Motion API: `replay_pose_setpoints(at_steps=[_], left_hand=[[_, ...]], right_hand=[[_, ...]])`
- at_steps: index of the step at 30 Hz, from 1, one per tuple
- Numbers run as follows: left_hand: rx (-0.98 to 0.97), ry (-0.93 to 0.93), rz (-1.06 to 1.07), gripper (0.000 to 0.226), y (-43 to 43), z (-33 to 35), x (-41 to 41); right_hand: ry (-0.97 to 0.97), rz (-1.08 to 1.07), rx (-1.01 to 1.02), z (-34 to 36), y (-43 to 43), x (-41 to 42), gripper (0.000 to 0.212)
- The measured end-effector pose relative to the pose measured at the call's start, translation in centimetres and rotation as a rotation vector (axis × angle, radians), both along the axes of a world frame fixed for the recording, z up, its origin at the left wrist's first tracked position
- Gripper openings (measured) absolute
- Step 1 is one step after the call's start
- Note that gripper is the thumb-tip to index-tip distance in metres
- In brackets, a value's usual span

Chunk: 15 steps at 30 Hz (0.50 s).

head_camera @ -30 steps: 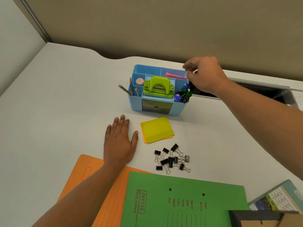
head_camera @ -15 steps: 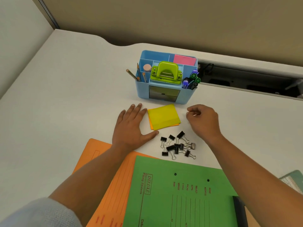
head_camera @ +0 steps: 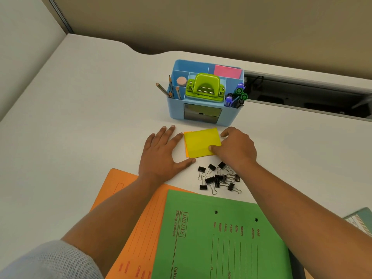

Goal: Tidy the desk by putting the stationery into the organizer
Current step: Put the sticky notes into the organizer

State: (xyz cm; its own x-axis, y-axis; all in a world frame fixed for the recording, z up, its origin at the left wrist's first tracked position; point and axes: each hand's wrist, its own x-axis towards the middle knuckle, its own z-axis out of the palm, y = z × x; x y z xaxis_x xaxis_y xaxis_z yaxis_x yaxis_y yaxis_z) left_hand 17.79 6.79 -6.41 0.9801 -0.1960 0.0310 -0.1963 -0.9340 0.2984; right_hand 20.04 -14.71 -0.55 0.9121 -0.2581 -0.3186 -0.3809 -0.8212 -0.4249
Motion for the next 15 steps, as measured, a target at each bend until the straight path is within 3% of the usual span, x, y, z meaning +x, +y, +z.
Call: replay_pose_setpoints(at_steps=[7, 12, 15], left_hand=[[-0.007, -0.004, 0.004, 0.090, -0.02, 0.16, 0.04], [0.016, -0.005, -0.024, 0.091, 0.08, 0.30, -0.08], [-0.041, -0.025, -0.050, 0.075, 0.30, 0.51, -0.15]], right_hand=[[-0.023, -0.087, 0.103, 0.27, 0.17, -0.12, 0.047], [-0.126, 0.025, 0.326, -0.01, -0.19, -0.40, 0.017], [-0.200, 0.092, 0.429, 0.68, -0.44, -0.93, 0.005]])
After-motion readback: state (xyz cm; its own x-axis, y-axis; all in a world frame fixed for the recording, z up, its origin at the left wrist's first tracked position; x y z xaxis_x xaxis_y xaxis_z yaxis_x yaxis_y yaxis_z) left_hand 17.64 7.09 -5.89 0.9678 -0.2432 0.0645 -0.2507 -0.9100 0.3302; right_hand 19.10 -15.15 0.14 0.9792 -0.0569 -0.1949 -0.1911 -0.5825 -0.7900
